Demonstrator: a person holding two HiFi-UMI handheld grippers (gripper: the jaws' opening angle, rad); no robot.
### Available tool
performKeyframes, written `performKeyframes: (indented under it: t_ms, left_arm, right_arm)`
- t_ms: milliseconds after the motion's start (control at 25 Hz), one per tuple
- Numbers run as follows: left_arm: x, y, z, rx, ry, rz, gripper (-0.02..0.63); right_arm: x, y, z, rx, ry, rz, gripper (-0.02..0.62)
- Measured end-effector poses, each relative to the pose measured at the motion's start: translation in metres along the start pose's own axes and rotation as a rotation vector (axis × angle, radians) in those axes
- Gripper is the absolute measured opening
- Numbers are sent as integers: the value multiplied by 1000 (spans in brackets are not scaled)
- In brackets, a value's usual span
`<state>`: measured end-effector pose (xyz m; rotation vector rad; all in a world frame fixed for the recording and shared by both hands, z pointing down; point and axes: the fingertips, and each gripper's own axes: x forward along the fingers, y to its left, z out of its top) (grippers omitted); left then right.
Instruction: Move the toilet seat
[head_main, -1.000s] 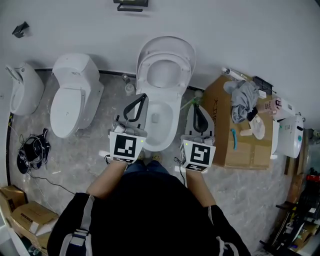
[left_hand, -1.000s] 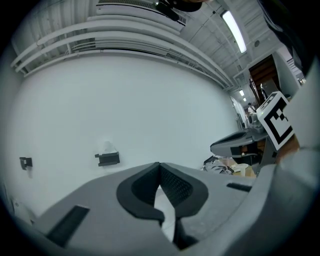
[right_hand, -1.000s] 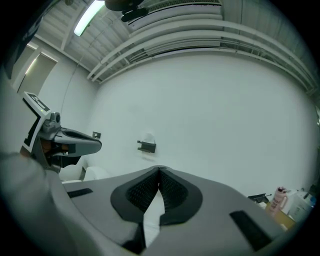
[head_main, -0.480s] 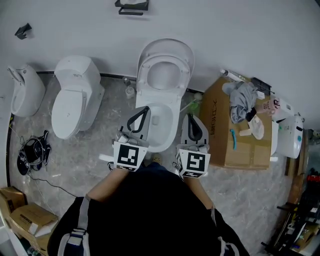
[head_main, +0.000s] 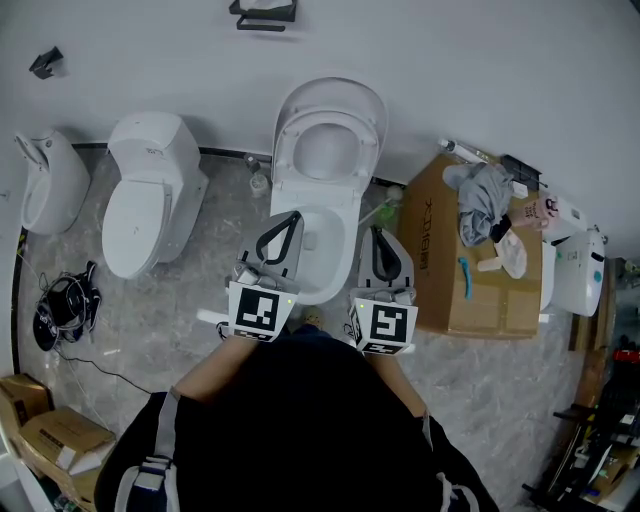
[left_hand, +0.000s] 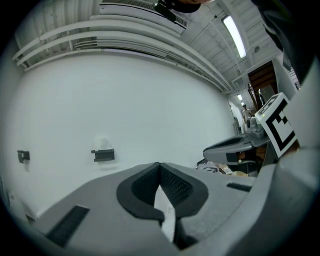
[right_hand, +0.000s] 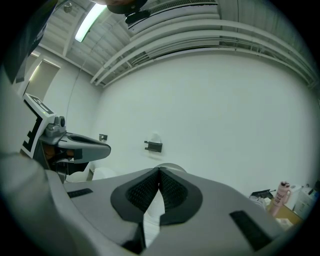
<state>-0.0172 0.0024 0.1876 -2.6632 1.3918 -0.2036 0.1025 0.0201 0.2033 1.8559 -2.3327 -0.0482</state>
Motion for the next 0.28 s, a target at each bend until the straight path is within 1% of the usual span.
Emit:
performKeyframes:
  t_ms: [280]
  left_arm:
    - [-1, 0, -1, -5, -1, -2, 6]
  right_arm:
    - [0, 0, 4, -11, -22, 6, 21]
